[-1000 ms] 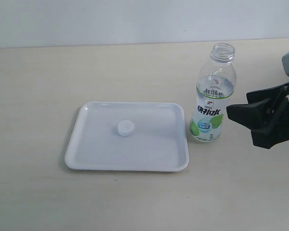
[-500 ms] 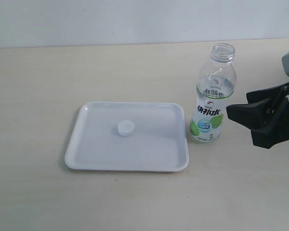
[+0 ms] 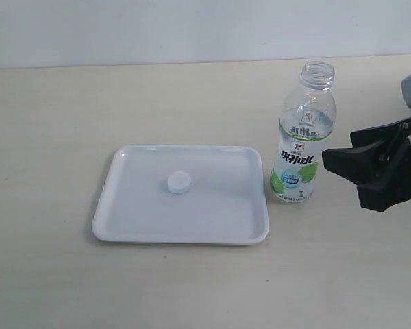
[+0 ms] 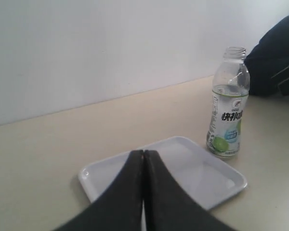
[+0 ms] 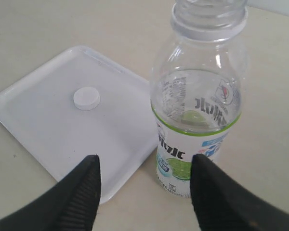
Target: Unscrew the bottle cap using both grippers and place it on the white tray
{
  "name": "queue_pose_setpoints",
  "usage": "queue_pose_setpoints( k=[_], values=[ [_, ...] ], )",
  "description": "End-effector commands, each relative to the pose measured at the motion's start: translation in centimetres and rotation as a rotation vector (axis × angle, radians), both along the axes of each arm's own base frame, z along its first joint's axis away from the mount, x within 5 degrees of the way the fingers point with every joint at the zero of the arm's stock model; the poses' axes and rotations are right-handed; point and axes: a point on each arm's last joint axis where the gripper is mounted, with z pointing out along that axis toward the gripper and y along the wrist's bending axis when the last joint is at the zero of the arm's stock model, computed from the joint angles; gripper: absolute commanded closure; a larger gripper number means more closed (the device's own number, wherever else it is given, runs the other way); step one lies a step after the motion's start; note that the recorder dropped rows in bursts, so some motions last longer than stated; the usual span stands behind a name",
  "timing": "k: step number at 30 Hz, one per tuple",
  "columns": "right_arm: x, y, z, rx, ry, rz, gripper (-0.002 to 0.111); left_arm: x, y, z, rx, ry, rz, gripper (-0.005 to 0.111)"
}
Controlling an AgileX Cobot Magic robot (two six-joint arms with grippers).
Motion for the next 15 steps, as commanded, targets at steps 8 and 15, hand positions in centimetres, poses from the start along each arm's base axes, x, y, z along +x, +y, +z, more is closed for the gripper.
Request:
queue_pose_setpoints(
  k=[8, 15],
  values=[
    [0.0, 0.0, 0.2, 0.004, -0.011, -0.004, 0.055, 0.6, 1.1, -0.8, -0.047, 0.113, 0.252, 0.107],
    [0.0, 0.0, 0.2, 0.004, -0.011, -0.004, 0.055, 0.8, 1.7, -1.3, -0.051, 0.167, 0.392, 0.107]
  ],
)
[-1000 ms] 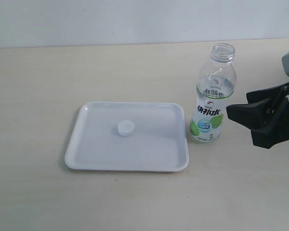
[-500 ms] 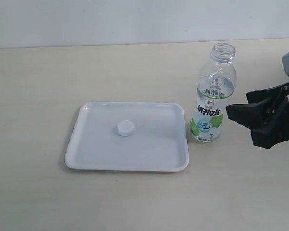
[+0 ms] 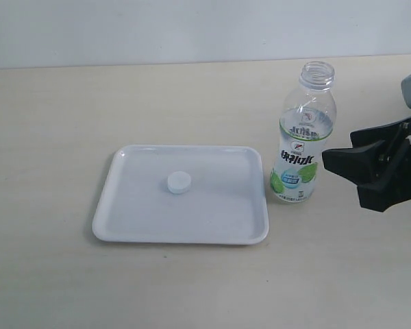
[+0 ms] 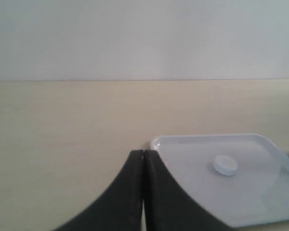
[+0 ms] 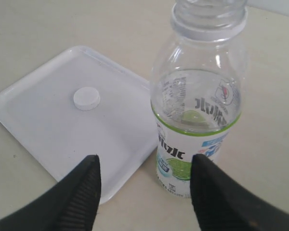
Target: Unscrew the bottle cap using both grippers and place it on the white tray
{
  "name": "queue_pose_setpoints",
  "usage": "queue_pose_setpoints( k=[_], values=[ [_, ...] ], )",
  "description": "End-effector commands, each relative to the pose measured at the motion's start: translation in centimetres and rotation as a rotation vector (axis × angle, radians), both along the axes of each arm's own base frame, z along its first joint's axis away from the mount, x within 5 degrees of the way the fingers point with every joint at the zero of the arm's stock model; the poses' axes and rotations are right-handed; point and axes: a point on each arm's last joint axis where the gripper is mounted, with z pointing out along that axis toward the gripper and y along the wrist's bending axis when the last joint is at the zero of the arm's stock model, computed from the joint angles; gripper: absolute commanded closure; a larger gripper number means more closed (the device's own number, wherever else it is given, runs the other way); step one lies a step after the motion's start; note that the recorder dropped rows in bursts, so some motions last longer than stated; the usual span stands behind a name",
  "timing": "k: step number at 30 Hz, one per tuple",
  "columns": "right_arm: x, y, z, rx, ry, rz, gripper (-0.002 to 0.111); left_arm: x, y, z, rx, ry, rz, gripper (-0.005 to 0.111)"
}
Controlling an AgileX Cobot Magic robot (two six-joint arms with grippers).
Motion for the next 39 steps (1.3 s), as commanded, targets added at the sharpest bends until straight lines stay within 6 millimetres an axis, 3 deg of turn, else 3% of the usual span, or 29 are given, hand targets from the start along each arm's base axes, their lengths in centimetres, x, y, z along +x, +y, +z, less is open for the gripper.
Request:
queue_pose_setpoints(
  k=[1, 13, 34, 36, 39],
  values=[
    [0.0, 0.0, 0.2, 0.004, -0.011, -0.004, 0.055, 0.1, 0.4, -0.4, -0.004, 0.04, 0.084, 0.107],
    [0.0, 0.0, 0.2, 0.004, -0.011, -0.004, 0.055, 0.2, 1.4, -0.7, 0.04, 0.058, 0.27, 0.107],
    [0.0, 0.0, 0.2, -0.006, -0.012, 0.001, 0.055, 0.2, 1.4, -0.7, 0.04, 0.058, 0.27, 0.107],
    [-0.7, -0.5, 0.7, 0.001, -0.032, -0.083, 0.055, 0.2, 1.4, -0.7, 0.04, 0.058, 0.27, 0.107],
    [-3.9, -1.5, 2.1, -0.007, -0.178, -0.254, 0.055, 0.2, 1.4, -0.7, 0.04, 0.058, 0.27, 0.107]
  ],
)
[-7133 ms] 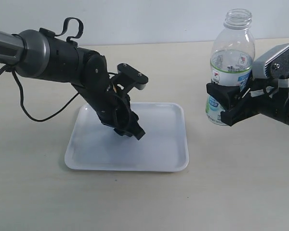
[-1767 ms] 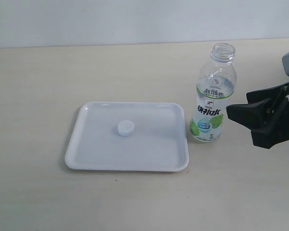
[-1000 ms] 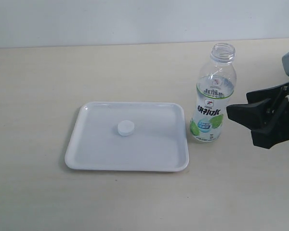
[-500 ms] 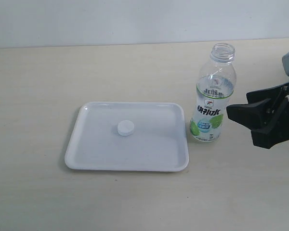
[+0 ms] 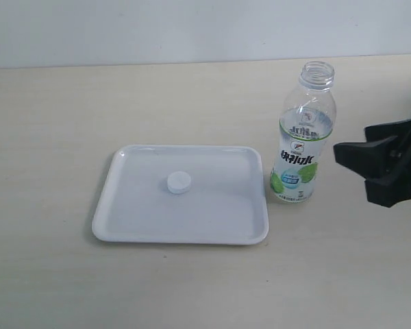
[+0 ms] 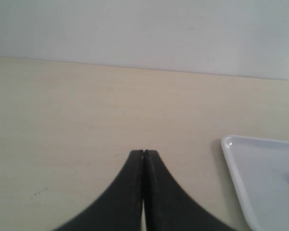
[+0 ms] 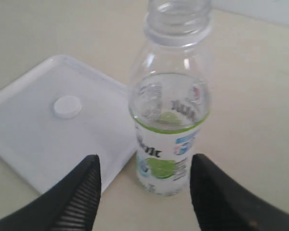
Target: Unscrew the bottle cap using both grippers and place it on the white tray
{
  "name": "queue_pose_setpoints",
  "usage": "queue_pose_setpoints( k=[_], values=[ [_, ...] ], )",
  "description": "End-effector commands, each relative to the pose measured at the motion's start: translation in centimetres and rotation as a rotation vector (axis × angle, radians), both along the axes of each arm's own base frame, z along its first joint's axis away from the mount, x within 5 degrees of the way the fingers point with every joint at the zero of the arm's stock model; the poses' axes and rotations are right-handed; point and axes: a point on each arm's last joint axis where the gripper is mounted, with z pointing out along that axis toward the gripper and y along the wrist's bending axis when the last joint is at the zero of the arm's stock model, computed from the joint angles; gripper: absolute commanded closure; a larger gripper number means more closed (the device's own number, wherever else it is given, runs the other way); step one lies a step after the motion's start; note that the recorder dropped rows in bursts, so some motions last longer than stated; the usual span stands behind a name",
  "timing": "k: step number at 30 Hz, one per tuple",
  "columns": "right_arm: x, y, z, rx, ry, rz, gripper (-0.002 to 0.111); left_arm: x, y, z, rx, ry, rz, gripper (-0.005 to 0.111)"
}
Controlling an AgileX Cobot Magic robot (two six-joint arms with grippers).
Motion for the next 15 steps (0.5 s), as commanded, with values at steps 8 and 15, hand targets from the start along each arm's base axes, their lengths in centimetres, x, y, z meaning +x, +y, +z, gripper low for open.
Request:
queue_pose_setpoints(
  k=[8, 15],
  values=[
    [-8.4, -1.3, 2.0, -0.018, -0.423, -0.247, 0.055, 0.0, 0.0, -0.1, 0.007, 0.002, 0.001, 0.107],
    [-9.8, -1.1, 2.2, 0.001, -0.514, -0.248, 0.055, 0.0, 0.0, -0.1, 0.007, 0.002, 0.001, 0.107]
  ],
)
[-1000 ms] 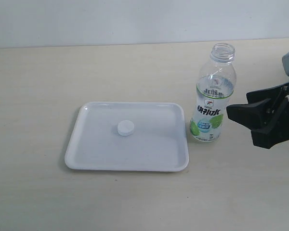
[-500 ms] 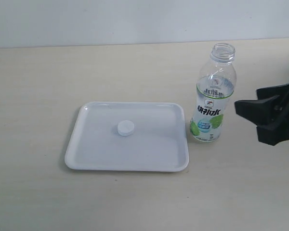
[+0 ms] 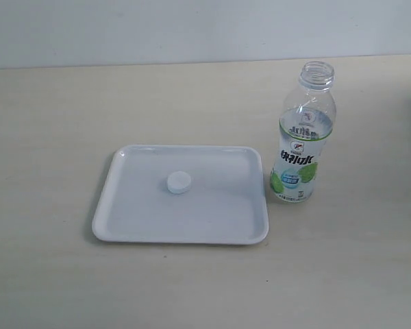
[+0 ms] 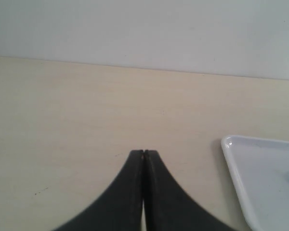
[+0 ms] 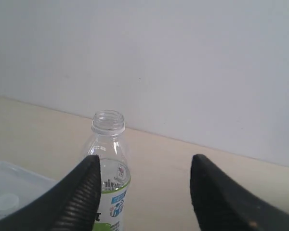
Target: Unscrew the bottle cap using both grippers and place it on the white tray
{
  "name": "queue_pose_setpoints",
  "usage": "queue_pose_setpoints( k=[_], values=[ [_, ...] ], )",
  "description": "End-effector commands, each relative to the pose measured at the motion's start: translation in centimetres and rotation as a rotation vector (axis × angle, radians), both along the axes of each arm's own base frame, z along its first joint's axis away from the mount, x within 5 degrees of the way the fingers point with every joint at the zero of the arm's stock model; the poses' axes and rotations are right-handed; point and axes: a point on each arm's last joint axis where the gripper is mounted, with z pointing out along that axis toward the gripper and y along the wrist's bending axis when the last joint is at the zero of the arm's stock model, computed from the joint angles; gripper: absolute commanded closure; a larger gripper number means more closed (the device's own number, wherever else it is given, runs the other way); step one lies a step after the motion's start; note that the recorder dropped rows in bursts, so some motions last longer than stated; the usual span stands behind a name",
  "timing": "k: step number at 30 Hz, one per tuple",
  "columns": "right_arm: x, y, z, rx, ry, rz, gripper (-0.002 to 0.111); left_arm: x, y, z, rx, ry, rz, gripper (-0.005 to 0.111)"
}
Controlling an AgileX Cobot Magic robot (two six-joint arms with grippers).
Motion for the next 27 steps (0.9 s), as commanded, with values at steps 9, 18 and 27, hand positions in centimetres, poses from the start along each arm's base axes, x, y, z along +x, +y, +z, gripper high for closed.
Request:
queue_pose_setpoints(
  k=[9, 18, 27],
  values=[
    [-1.4, -2.8, -0.3, 0.376, -0.003, -0.331, 0.055, 0.0, 0.0, -0.1, 0.007, -0.001, 0.002, 0.107],
    [-2.6, -2.4, -3.0, 0.056, 0.017, -0.289, 0.055, 0.0, 0.0, -0.1, 0.007, -0.001, 0.002, 0.107],
    [-2.4, -2.4, -5.5, 0.052, 0.084, -0.296, 0.055, 0.0, 0.0, -0.1, 0.007, -0.001, 0.002, 0.107]
  ],
)
